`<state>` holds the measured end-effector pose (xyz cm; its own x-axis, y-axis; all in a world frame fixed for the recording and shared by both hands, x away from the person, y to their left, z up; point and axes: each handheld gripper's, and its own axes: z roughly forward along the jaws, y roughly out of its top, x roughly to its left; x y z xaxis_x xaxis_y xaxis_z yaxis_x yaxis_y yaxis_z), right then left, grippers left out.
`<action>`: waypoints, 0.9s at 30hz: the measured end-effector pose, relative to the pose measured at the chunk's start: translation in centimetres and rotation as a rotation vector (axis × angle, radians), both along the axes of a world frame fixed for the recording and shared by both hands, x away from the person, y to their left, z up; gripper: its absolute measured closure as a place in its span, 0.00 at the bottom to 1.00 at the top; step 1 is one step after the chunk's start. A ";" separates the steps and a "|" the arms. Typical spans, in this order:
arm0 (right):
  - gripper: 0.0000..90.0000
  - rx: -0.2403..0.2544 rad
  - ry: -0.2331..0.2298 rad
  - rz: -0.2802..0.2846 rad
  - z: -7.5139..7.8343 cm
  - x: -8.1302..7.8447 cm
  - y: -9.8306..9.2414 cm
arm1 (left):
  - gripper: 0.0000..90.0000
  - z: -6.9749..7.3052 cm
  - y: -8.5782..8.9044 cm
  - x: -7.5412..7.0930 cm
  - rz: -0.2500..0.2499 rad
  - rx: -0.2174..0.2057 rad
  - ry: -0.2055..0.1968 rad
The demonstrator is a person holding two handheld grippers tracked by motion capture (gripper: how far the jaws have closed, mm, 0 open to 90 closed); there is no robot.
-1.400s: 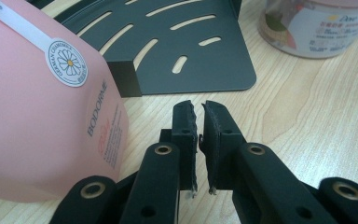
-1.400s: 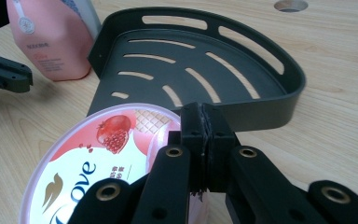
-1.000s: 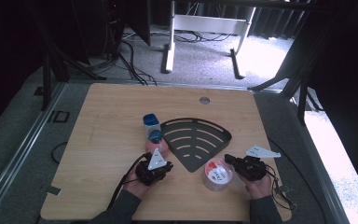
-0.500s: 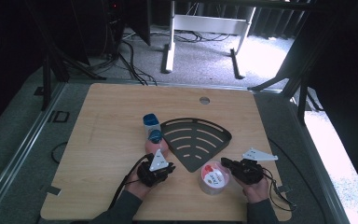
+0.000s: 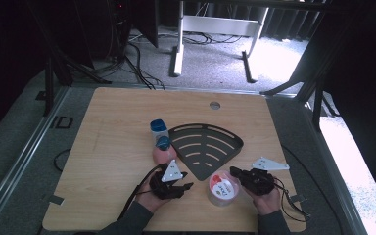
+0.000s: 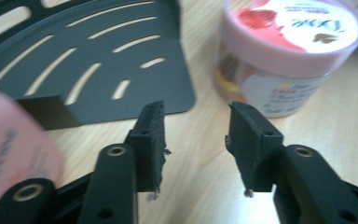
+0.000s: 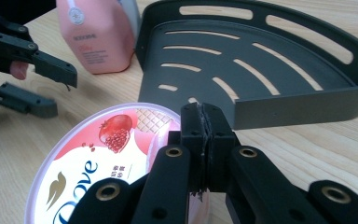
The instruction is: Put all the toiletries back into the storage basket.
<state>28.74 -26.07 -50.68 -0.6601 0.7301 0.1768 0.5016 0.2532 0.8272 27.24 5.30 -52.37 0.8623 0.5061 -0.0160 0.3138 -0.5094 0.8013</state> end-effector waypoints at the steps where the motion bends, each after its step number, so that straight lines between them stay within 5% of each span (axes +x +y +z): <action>1: 0.98 0.000 0.000 0.005 0.0 0.0 0.1 | 0.59 0.0 -0.2 -0.1 -0.012 0.001 0.004; 15: 0.97 -0.006 -0.001 0.040 0.0 -0.2 0.7 | 0.43 -0.2 -3.8 -1.1 -0.153 0.006 0.014; 27: 0.71 -0.033 -0.048 0.155 1.1 -1.2 -1.0 | 0.34 -0.5 -4.3 -0.9 -0.181 -0.003 0.035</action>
